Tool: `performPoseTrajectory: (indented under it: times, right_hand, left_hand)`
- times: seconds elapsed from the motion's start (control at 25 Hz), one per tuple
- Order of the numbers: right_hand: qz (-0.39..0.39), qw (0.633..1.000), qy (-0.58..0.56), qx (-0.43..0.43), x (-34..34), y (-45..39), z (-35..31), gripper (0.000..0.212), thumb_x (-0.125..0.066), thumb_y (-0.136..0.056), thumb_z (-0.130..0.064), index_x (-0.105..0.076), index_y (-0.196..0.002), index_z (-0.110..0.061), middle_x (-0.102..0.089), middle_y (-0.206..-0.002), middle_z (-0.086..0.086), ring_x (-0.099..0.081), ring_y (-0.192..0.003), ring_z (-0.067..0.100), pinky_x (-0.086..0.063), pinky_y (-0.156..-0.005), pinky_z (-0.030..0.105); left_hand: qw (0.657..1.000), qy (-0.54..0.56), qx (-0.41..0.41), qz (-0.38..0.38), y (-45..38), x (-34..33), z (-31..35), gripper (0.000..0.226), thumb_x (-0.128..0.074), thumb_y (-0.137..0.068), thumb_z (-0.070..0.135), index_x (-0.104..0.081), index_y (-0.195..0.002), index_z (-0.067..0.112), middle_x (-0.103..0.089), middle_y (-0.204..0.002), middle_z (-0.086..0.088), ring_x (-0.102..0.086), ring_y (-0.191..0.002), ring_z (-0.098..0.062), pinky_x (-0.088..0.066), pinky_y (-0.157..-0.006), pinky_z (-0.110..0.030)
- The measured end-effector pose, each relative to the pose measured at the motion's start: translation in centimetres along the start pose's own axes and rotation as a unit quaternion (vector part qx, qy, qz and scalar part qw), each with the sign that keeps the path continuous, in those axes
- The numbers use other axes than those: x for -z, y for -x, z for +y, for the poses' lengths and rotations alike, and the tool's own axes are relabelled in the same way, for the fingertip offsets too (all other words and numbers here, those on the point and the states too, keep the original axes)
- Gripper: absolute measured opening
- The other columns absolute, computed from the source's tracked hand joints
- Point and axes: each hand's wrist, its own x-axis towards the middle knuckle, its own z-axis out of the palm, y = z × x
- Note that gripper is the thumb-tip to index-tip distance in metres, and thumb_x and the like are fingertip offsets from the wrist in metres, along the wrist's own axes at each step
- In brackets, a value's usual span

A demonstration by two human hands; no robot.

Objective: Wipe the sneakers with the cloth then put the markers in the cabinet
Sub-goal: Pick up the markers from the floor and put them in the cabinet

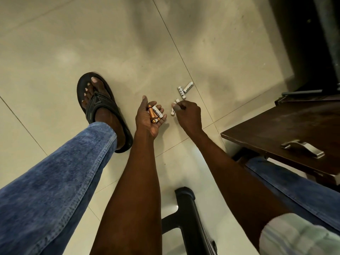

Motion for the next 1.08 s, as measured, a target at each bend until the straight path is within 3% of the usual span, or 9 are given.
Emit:
performPoseTrajectory:
  times: [0.08,0.16,0.28,0.4,0.64,0.76,0.88,1.0,1.08]
  right_hand:
    - [0.04,0.995,0.047,-0.084,-0.3,-0.4,2.0,0.022,-0.061,-0.086,-0.026,-0.067,-0.077,-0.007,-0.068,-0.075,0.005,-0.062,-0.075,0.025,-0.042,-0.062,0.029]
    - [0.036,0.991,0.064,-0.111,-1.6,-1.1,2.7,0.028,-0.062,-0.085,-0.034,-0.063,-0.077,-0.007,-0.068,-0.08,0.009,-0.061,-0.077,0.029,-0.044,-0.065,0.032]
    - [0.012,0.992,0.118,-0.052,-3.1,-1.5,2.1,0.035,-0.064,-0.083,-0.041,-0.063,-0.086,-0.006,-0.067,-0.086,0.013,-0.061,-0.08,0.031,-0.044,-0.07,0.035]
    - [-0.008,0.983,0.181,0.025,-3.5,-1.7,2.4,0.028,-0.058,-0.087,-0.029,-0.063,-0.093,-0.002,-0.065,-0.091,0.018,-0.062,-0.086,0.036,-0.044,-0.073,0.038]
    - [0.016,0.999,0.047,0.003,-1.9,-0.3,3.3,0.012,-0.059,-0.08,-0.008,-0.054,-0.089,-0.003,-0.059,-0.087,0.015,-0.058,-0.08,0.033,-0.046,-0.07,0.038]
    - [0.0,0.999,-0.037,-0.022,-1.0,-0.3,3.7,0.031,-0.051,-0.08,0.0,-0.048,-0.109,-0.011,-0.061,-0.085,0.009,-0.061,-0.076,0.03,-0.052,-0.067,0.039]
    - [-0.008,0.993,0.092,0.077,-1.0,-1.7,3.3,0.044,-0.049,-0.078,-0.003,-0.047,-0.123,-0.001,-0.059,-0.101,0.017,-0.057,-0.091,0.033,-0.047,-0.078,0.037]
    - [0.006,0.953,0.295,0.073,-1.7,-3.4,2.5,0.047,-0.053,-0.087,-0.015,-0.039,-0.13,-0.002,-0.055,-0.116,0.016,-0.054,-0.104,0.031,-0.042,-0.088,0.039]
    - [0.001,0.935,0.344,0.085,-2.2,-3.8,2.5,0.04,-0.048,-0.093,-0.02,-0.041,-0.129,-0.005,-0.057,-0.116,0.015,-0.057,-0.103,0.031,-0.043,-0.087,0.039]
  left_hand:
    - [1.0,0.001,0.008,-0.012,0.1,0.1,0.0,0.032,-0.058,-0.09,0.045,-0.059,-0.075,0.017,-0.062,-0.072,-0.002,-0.063,-0.073,-0.017,-0.05,-0.082,-0.035]
    - [1.0,0.002,0.019,-0.02,0.1,0.0,0.0,0.027,-0.062,-0.089,0.04,-0.058,-0.075,0.017,-0.062,-0.07,-0.001,-0.064,-0.073,-0.016,-0.052,-0.083,-0.036]
    - [0.999,-0.014,0.025,-0.019,0.2,-0.1,-0.2,0.015,-0.067,-0.087,0.029,-0.06,-0.081,0.017,-0.063,-0.072,-0.001,-0.064,-0.067,-0.015,-0.054,-0.072,-0.032]
    - [0.999,-0.036,0.011,-0.002,0.1,0.0,-0.4,0.002,-0.063,-0.088,0.017,-0.061,-0.089,0.018,-0.064,-0.078,-0.003,-0.064,-0.068,-0.015,-0.053,-0.066,-0.031]
    - [1.0,0.0,-0.005,-0.025,0.2,-0.2,-0.5,0.017,-0.046,-0.089,0.001,-0.058,-0.092,0.013,-0.062,-0.084,-0.008,-0.063,-0.078,-0.02,-0.054,-0.073,-0.038]
    - [0.998,0.039,-0.002,-0.043,0.3,-0.3,-0.6,0.021,-0.04,-0.089,-0.003,-0.057,-0.094,0.008,-0.064,-0.091,-0.013,-0.064,-0.088,-0.027,-0.054,-0.083,-0.046]
    - [0.997,0.035,-0.008,-0.064,0.3,-0.4,-0.5,0.025,-0.041,-0.092,-0.008,-0.058,-0.102,0.007,-0.065,-0.102,-0.016,-0.065,-0.096,-0.031,-0.052,-0.089,-0.049]
    - [0.997,0.035,-0.008,-0.068,0.2,-0.3,-0.5,0.031,-0.04,-0.091,-0.013,-0.059,-0.105,0.008,-0.065,-0.105,-0.017,-0.065,-0.098,-0.032,-0.052,-0.089,-0.049]
    - [0.997,0.037,-0.008,-0.07,0.3,-0.2,-0.5,0.033,-0.039,-0.091,-0.015,-0.059,-0.106,0.007,-0.065,-0.105,-0.017,-0.065,-0.098,-0.032,-0.052,-0.089,-0.049]
